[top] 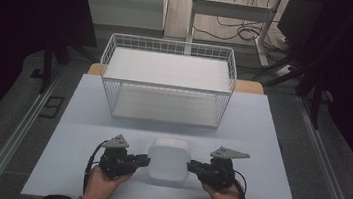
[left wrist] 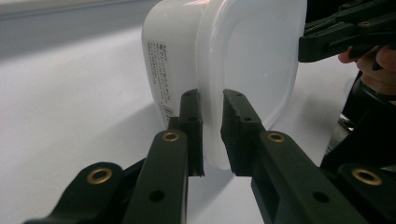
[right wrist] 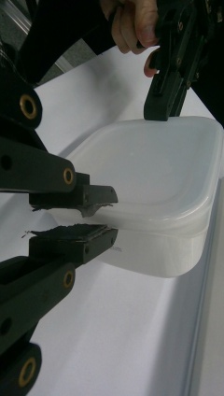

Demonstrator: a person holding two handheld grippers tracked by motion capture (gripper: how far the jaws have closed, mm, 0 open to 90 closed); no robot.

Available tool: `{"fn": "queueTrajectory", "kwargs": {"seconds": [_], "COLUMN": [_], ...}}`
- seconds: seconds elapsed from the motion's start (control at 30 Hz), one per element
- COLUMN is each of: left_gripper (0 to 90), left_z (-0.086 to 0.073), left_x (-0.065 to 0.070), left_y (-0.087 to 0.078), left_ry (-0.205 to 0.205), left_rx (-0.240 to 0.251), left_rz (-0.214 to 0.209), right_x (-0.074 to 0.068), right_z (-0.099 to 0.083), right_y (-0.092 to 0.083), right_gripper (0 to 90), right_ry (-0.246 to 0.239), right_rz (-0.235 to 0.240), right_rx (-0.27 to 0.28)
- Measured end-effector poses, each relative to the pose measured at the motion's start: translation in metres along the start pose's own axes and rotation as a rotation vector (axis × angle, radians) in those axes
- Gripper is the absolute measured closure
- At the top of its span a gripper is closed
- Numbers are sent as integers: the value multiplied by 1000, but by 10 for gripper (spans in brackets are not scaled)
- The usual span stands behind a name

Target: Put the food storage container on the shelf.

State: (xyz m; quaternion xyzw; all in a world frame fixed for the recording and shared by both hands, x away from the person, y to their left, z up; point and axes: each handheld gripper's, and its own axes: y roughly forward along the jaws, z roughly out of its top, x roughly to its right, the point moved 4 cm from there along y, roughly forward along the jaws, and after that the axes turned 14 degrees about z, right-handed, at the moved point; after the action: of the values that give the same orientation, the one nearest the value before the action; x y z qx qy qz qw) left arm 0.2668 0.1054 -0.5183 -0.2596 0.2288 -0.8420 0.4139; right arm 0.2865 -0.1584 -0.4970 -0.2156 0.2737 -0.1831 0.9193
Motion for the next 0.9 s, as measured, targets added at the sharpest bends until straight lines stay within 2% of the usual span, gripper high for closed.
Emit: {"fn": "queueTrajectory", "kwargs": {"seconds": [0.2, 0.37, 0.53, 0.9], "left_gripper": [794, 793, 794, 792], "left_z": [10, 20, 35, 58], "left_x": [-2, -4, -12, -35], "left_y": [-2, -2, -2, 11], "left_ry": [9, 27, 37, 5], "left_rx": [36, 49, 65, 76], "left_rz": [18, 32, 46, 67], "right_x": [1, 6, 10, 31], "right_z": [8, 17, 31, 61], "right_y": [-1, 0, 2, 16], "right_gripper": [790, 788, 788, 786], "right_ry": [-24, -46, -70, -90], "right_rz": [-2, -9, -13, -40], "right_rx": [16, 19, 29, 45]}}
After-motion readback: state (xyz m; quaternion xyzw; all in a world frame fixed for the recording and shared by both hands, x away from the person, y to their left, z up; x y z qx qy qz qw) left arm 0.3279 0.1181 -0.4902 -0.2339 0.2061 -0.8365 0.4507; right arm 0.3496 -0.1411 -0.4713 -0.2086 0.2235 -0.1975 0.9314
